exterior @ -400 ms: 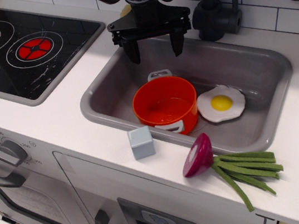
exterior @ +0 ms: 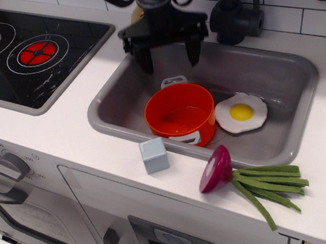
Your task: Put beet in pot sink
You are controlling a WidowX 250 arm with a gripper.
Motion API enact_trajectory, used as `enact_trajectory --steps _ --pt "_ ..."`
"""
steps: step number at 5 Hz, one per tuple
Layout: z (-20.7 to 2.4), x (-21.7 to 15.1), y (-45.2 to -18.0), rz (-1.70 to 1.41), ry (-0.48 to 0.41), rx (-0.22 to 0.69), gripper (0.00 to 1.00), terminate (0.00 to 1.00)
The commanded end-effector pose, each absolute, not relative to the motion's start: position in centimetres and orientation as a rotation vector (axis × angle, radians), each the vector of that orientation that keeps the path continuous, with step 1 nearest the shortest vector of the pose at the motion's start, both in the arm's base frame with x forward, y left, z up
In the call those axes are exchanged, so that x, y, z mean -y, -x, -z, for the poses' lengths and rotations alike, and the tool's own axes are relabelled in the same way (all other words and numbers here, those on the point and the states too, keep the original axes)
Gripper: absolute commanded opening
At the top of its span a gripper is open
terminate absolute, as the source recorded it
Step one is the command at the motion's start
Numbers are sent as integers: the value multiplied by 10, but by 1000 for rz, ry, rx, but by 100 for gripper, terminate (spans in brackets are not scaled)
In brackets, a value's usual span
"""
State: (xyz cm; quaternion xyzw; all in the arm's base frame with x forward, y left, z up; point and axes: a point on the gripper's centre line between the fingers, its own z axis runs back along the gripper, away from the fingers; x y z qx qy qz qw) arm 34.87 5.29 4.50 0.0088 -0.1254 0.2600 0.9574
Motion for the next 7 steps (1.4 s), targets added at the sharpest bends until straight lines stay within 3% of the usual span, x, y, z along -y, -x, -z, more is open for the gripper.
enact_trajectory --steps 1,2,4,6,7 --pt "-92 -21 -346 -72 66 283 100 0" --pt "-104 16 -329 182 51 224 100 0" --pt "-111 69 -279 673 146 115 100 0" --pt "-89 90 -241 1034 117 66 100 0" --pt "-79 96 -237 1065 115 56 100 0"
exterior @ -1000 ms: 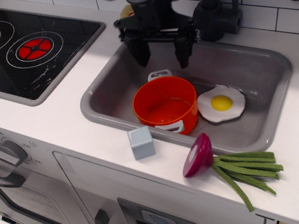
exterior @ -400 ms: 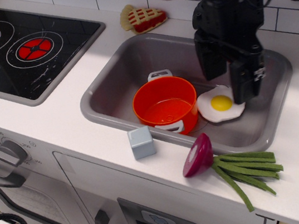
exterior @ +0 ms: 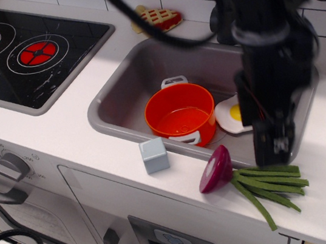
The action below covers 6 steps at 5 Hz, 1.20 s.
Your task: Put beet in pot sink
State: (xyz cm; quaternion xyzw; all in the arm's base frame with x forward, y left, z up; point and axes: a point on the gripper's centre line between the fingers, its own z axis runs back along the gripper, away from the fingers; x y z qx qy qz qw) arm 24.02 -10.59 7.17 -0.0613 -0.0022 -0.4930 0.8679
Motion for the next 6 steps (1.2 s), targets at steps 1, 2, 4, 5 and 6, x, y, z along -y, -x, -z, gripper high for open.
enact_trajectory --steps 1,2,4,5,6 --pt "-71 99 -232 1098 88 63 100 0" --pt "-59 99 -227 1122 52 58 100 0" --pt "-49 95 -218 1138 17 69 100 0" --pt "-44 94 -218 1123 1 71 0 0" --pt "-45 91 -214 1120 0 78 0 0"
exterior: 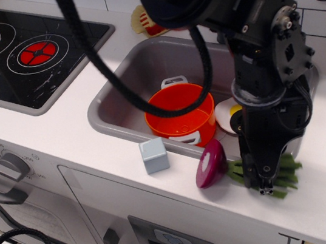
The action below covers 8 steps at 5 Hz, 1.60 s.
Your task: Put beet in pot sink
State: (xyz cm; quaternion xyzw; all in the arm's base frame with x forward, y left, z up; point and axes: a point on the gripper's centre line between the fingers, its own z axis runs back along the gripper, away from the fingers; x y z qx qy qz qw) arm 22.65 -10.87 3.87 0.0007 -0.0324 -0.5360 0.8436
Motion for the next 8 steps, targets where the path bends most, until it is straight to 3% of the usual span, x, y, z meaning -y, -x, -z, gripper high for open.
enact_trajectory --steps 1,2,3,5,6,8 --pt "-62 85 -216 1092 9 137 0 0" --pt "-89 78 -234 1017 26 207 0 0" --pt "-105 64 -265 886 -22 320 0 0" --pt "-96 28 -306 779 -95 390 0 0" --pt "-93 5 -320 713 -79 410 0 0" --pt "-78 -10 -331 670 -81 456 0 0"
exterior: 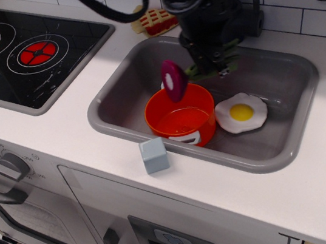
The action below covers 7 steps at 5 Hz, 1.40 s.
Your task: Put beet in pot sink
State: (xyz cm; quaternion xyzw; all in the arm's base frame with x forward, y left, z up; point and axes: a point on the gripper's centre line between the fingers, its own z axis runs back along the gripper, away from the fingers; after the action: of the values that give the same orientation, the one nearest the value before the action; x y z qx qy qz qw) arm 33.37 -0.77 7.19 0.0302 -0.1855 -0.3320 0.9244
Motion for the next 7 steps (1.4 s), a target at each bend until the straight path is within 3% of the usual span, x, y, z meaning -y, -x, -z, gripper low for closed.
enact_trajectory --steps 1,2,5,7 --pt "-71 -9 -331 636 -61 485 0 0" --pt "-70 -5 -333 581 -46 477 100 0" --pt "-100 -18 -331 498 -20 474 100 0" --pt "-100 -18 -331 498 -20 474 100 0"
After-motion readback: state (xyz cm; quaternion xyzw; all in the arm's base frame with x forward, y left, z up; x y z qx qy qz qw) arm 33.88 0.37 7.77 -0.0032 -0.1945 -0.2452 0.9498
